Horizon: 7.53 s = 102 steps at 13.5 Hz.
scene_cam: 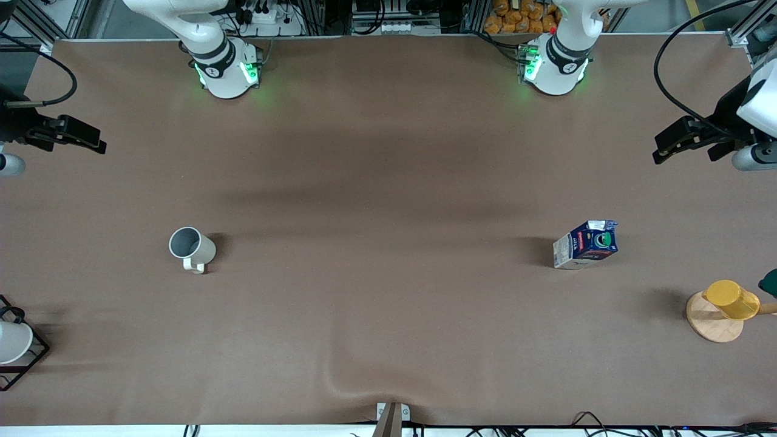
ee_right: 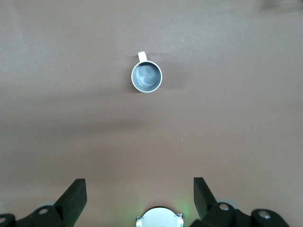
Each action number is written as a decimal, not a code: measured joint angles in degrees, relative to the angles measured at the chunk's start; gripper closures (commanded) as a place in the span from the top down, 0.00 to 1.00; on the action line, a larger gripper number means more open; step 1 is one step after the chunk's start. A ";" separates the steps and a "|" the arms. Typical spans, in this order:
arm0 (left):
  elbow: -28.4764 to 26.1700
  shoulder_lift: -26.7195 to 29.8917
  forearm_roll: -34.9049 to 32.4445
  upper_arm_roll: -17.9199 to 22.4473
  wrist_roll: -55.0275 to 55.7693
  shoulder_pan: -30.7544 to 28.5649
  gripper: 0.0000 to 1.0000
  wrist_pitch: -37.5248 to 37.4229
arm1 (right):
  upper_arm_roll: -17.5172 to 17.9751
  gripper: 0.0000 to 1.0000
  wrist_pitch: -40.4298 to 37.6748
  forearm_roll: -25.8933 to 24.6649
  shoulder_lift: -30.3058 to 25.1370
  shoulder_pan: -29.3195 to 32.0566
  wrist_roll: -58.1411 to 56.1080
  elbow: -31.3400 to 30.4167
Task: Place milk next to cup
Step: 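Reach the right gripper to the mug while the left gripper reaches the milk, then close the right gripper on the mug while the left gripper grasps the milk, then carry the mug toward the table middle while the left gripper lifts the milk, then set the mug down, open the right gripper and withdraw it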
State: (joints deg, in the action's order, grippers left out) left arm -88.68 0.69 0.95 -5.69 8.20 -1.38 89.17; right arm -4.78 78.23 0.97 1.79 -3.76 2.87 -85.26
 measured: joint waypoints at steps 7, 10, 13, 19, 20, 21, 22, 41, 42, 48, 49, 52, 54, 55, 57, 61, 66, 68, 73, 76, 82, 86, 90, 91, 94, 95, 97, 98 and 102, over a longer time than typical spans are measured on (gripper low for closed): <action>-0.35 -1.18 -0.09 -0.20 -0.03 0.22 1.00 0.03 | 0.00 1.00 -0.02 0.00 0.00 0.00 0.00 0.00; -1.39 -6.13 -0.09 -0.82 0.06 0.72 1.00 3.96 | 0.27 1.00 -0.07 0.10 0.63 -0.08 -0.06 -0.03; -3.22 -11.24 -0.10 -0.87 0.06 0.71 1.00 11.35 | 0.75 1.00 0.47 0.16 3.42 -0.87 -0.06 -0.05; -7.13 -16.82 -0.14 -0.84 0.06 0.28 1.00 19.55 | 0.88 1.00 7.91 0.82 14.31 -2.06 -5.39 -0.27; -8.16 -17.03 -0.14 -0.84 0.06 0.23 1.00 21.03 | 0.74 1.00 10.02 0.82 16.31 -2.04 -6.23 -0.31; -9.22 -17.05 -0.14 -0.84 0.06 0.20 1.00 22.39 | 0.58 1.00 12.98 0.83 18.40 -1.89 -6.51 -0.37; -10.24 -17.05 -0.14 -0.83 0.06 0.15 1.00 23.76 | 0.40 1.00 15.40 0.84 20.57 -1.35 -6.58 -0.62; -19.55 -17.62 -4.79 -0.84 0.05 -0.19 0.76 32.51 | 0.62 0.00 35.93 3.63 32.51 4.71 -14.81 -12.89; -19.55 -17.63 -5.02 -0.85 0.05 -0.18 0.73 32.52 | 0.59 0.00 36.18 4.03 32.50 4.72 -14.81 -12.89; -19.57 -17.82 -5.16 -0.89 0.06 -0.18 0.66 32.54 | 0.94 0.00 36.81 8.11 31.17 2.11 -13.90 -12.22; -19.57 -17.98 -5.16 -0.88 0.06 -0.19 0.65 32.54 | 0.98 0.00 36.73 8.15 30.84 0.96 -13.04 -11.88; -19.54 -18.15 -5.16 -0.89 0.06 -0.16 0.59 32.55 | 1.22 0.00 36.67 8.55 30.33 -3.37 -7.16 -10.29; -19.44 -18.15 -5.16 -0.90 0.06 -0.15 0.51 32.55 | 1.41 0.00 36.61 8.72 30.28 -7.59 0.80 -9.29; -19.37 -18.15 -5.16 -0.90 0.06 -0.14 0.50 32.55 | 1.47 0.00 36.59 8.78 30.28 -10.01 5.37 -8.98; -19.16 -18.15 -5.16 -0.93 0.06 -0.08 0.48 32.56 | 1.60 0.00 36.56 8.88 30.28 -15.05 14.93 -8.68; -18.67 -18.12 -5.16 -0.95 0.06 -0.02 0.49 32.57 | 1.72 0.00 36.59 8.94 30.32 -26.03 37.04 -6.68; -17.42 -17.08 -5.16 -1.34 0.54 0.21 0.50 31.96 | 1.82 0.00 36.88 8.95 33.83 -33.98 57.91 -1.92; -15.80 -16.66 -5.16 -2.46 1.73 0.24 0.50 29.64 | 1.83 0.00 38.50 10.85 36.31 -35.27 61.31 -0.38; -11.97 -16.16 -5.16 -6.37 7.52 0.55 0.51 24.70 | 1.85 0.85 40.14 17.00 38.52 -35.95 61.93 0.91; -11.59 -16.04 -5.16 -8.53 8.09 0.54 0.51 24.39 | 1.86 1.00 40.12 17.00 38.54 -36.77 61.95 0.94; -7.32 -13.76 -5.17 -18.22 21.02 0.85 0.51 17.02 | 0.53 1.00 38.57 17.00 37.05 -35.41 62.03 3.16; -6.99 -14.06 -5.18 -22.08 33.44 5.56 0.51 16.20 | 0.07 1.00 32.09 16.96 31.92 -30.71 57.08 3.73; -5.04 -17.73 -5.19 -22.34 43.24 15.01 0.52 16.24 | -0.34 1.00 23.56 14.88 28.49 -22.09 41.23 3.62; -4.28 -19.18 -5.25 -22.32 44.12 16.75 0.53 16.24 | -0.34 1.00 22.26 12.44 27.82 -20.58 38.00 3.42; -2.73 -23.63 -6.08 -22.25 44.45 19.94 0.53 16.48 | -0.35 1.00 21.26 8.43 25.13 -18.64 30.67 0.60; -2.19 -25.07 -6.22 -22.21 44.45 21.42 0.53 16.84 | -0.38 1.00 20.45 8.00 24.18 -17.33 27.29 -0.37; -0.29 -27.77 -6.46 -22.14 45.51 24.87 0.53 17.24 | -0.46 1.00 18.30 7.82 22.70 -13.06 19.93 -1.52; 0.91 -28.94 -6.58 -22.09 46.18 26.45 0.53 17.37 | -0.48 1.00 17.37 7.81 22.19 -10.46 16.19 -1.74; 3.65 -31.73 -9.30 -21.84 47.26 29.41 0.53 18.89 | -0.50 1.00 15.98 7.35 20.76 -2.76 4.59 -2.06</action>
State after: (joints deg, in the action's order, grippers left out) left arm -85.03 -31.04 -8.35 -27.52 55.47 28.04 108.06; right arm -5.29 94.21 8.33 22.55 -6.52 7.46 -87.32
